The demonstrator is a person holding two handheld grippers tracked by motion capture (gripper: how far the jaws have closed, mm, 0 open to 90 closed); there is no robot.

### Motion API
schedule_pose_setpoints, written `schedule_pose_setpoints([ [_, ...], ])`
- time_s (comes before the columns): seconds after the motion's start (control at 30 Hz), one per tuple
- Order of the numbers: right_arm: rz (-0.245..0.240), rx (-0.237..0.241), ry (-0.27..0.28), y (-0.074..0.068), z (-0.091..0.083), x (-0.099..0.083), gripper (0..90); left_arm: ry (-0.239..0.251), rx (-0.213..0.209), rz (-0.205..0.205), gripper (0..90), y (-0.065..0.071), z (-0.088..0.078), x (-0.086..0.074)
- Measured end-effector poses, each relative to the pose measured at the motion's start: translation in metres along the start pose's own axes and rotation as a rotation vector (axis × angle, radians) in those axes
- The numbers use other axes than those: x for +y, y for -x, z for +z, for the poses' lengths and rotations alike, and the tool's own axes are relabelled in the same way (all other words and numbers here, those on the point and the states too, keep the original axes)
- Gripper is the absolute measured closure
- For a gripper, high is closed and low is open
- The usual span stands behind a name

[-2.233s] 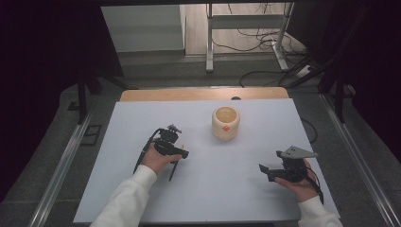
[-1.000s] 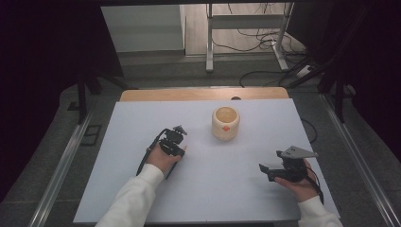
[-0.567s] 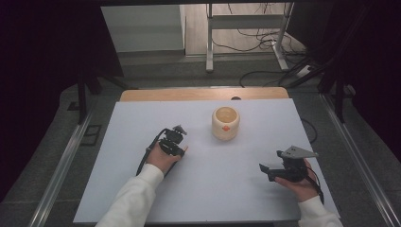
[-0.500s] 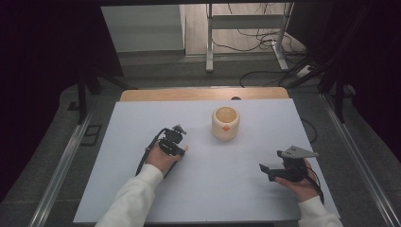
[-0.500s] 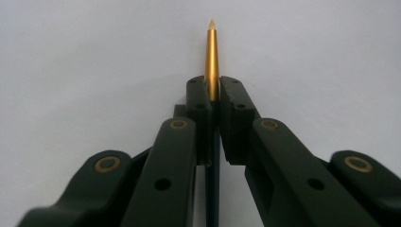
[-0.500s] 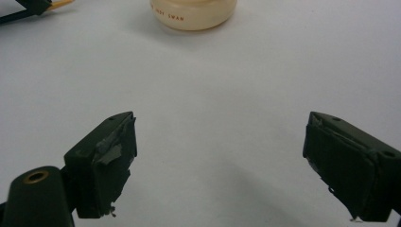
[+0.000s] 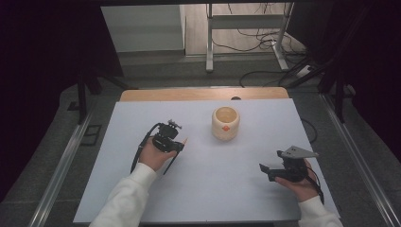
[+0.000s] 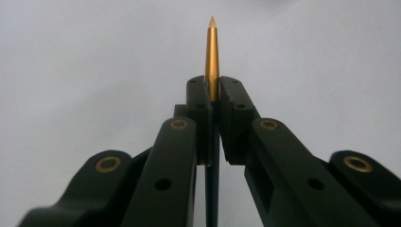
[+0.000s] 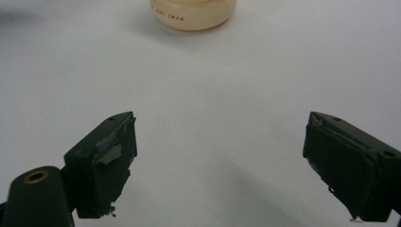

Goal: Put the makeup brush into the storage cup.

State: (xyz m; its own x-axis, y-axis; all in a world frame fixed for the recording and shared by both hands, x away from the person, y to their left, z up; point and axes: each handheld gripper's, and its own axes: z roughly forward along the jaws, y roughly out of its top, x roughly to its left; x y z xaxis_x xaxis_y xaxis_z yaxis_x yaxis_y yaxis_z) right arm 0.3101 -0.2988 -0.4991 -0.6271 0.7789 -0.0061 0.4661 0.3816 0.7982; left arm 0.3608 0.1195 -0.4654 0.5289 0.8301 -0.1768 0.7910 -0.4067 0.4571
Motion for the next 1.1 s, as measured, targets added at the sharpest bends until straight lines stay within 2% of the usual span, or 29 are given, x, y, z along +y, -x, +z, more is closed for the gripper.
schedule_pose_setpoints([
  [0.23,0.000,-0.001,-0.001,0.000,0.000,0.000,11.2,0.026,-0.008,0.015,83.8,-0.003,-0.010,-0.003],
  [0.4,0.000,-0.001,-0.002,0.000,0.000,0.000,11.2,0.046,-0.018,0.010,83.8,-0.004,-0.016,-0.006],
  [0.67,0.000,-0.001,-0.002,0.000,0.000,0.000,11.2,0.058,-0.030,0.016,83.8,-0.005,-0.020,-0.009],
  [1.1,-0.001,-0.001,-0.003,0.000,0.000,0.000,11.2,0.092,-0.041,-0.006,83.8,-0.012,-0.027,-0.016],
])
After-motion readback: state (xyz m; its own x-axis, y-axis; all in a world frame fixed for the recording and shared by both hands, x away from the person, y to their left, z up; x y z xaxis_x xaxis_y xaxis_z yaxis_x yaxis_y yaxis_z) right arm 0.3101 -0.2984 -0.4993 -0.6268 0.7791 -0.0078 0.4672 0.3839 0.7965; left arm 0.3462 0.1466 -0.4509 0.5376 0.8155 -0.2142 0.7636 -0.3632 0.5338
